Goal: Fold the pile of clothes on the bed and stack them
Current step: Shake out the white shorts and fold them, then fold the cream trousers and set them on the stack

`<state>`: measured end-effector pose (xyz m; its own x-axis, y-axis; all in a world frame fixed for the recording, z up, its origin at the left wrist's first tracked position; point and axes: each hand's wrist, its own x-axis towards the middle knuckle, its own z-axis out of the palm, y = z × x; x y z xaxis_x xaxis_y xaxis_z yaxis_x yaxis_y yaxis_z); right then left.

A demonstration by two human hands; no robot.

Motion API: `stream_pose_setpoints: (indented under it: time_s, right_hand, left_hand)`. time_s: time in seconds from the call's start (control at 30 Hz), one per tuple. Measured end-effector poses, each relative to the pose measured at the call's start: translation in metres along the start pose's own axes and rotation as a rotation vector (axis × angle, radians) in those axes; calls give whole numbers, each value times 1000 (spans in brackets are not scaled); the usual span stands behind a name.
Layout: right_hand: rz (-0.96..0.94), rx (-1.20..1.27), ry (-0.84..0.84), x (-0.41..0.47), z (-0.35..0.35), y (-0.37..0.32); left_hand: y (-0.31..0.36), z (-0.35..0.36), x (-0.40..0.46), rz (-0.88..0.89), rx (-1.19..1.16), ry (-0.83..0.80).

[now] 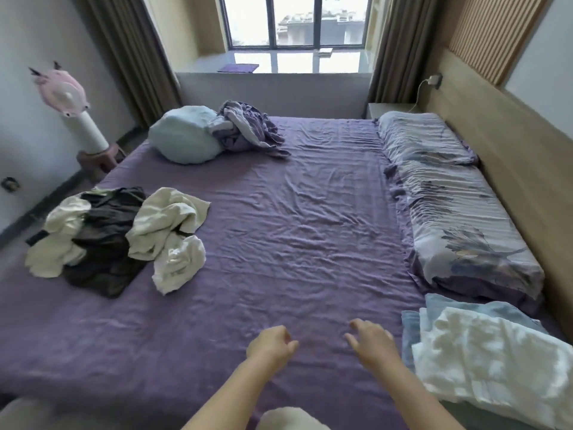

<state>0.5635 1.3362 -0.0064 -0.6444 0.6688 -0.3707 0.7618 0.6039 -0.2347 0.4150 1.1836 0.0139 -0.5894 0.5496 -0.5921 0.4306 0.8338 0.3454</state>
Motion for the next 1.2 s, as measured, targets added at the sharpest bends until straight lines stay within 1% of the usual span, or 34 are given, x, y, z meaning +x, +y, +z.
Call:
stream_pose_setpoints:
  time_s: [0.17,0.27,0.4,0.5,0.63,0.8,0.97,1.07,1.2]
  right_hand:
    - [-161,-41,-9,-21,36,-123]
    - [-240,-32,-15,-31,55,-189]
    - [-337,-33,-26,-42,71,-259]
    - [-387,-37,-42,-49,78,-294]
    - [-419,-68,-79,-50,86,-320]
    - [-447,-103,-140,-32,93,-330]
    - [-461,-99,-201,7,88,-335]
    - [-466,-86,-208,41,82,-340]
    - [-470,-141,-225,80,70,-352]
  left_hand:
    - [-123,-32,-40,-95,-61,91]
    - [-183,-52,-59,-154,-93,123]
    - [-242,-74,-79,-217,-152,162]
    - [-273,-84,-89,-247,-187,176]
    - [-298,-89,-89,-271,-216,162]
    - [-309,-91,-71,-272,-266,128]
    - [-313,-109,-41,-335,-286,121]
    - [-312,-124,-18,-362,-311,145]
    - [-310,-144,10,-370,-369,170]
